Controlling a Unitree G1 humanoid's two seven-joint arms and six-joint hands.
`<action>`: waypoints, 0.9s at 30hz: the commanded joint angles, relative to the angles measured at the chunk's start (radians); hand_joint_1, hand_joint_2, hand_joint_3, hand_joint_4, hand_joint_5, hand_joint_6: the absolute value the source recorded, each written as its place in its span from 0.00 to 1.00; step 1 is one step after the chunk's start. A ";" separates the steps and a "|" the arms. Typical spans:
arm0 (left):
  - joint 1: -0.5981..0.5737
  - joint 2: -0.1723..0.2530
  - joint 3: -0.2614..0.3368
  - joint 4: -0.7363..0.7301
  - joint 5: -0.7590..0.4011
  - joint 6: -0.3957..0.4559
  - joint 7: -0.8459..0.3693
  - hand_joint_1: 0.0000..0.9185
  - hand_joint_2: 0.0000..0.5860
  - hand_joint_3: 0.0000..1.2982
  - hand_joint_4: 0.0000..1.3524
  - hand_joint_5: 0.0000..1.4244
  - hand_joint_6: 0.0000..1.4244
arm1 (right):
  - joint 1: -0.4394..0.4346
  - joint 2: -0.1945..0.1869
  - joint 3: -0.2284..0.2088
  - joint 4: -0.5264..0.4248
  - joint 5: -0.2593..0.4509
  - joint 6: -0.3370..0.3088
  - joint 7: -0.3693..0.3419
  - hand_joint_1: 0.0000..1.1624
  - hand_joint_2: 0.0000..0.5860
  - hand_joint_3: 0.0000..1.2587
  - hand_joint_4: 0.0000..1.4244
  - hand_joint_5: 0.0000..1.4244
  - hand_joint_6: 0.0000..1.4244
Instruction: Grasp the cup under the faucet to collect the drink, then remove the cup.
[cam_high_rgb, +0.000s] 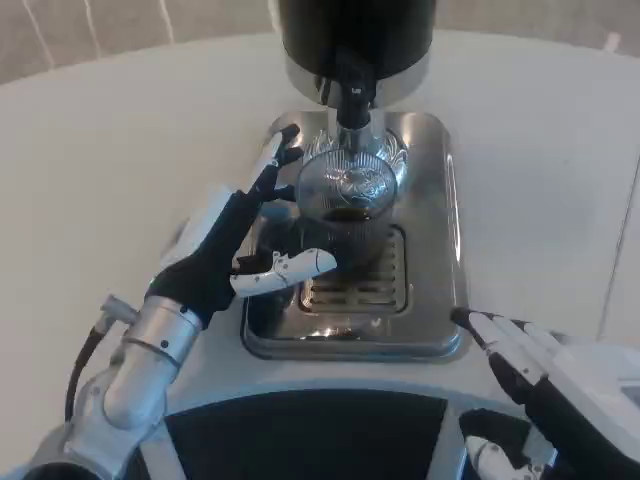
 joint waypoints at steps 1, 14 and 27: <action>-0.028 -0.010 -0.017 0.040 0.000 0.001 -0.017 0.45 0.12 0.00 0.00 0.20 0.27 | 0.033 0.079 0.006 -0.014 -0.006 0.008 0.003 0.16 1.00 0.00 0.00 0.00 0.00; -0.098 -0.025 -0.044 0.120 0.007 0.018 -0.030 0.45 0.11 0.00 0.00 0.21 0.27 | 0.049 0.091 0.043 -0.014 -0.035 0.028 -0.004 0.16 1.00 0.00 0.00 0.00 0.00; -0.130 -0.023 -0.072 0.159 0.028 0.018 -0.039 0.43 0.12 0.00 0.01 0.26 0.38 | 0.016 0.083 0.079 -0.014 -0.084 0.073 0.010 0.12 0.98 0.00 0.00 0.00 0.00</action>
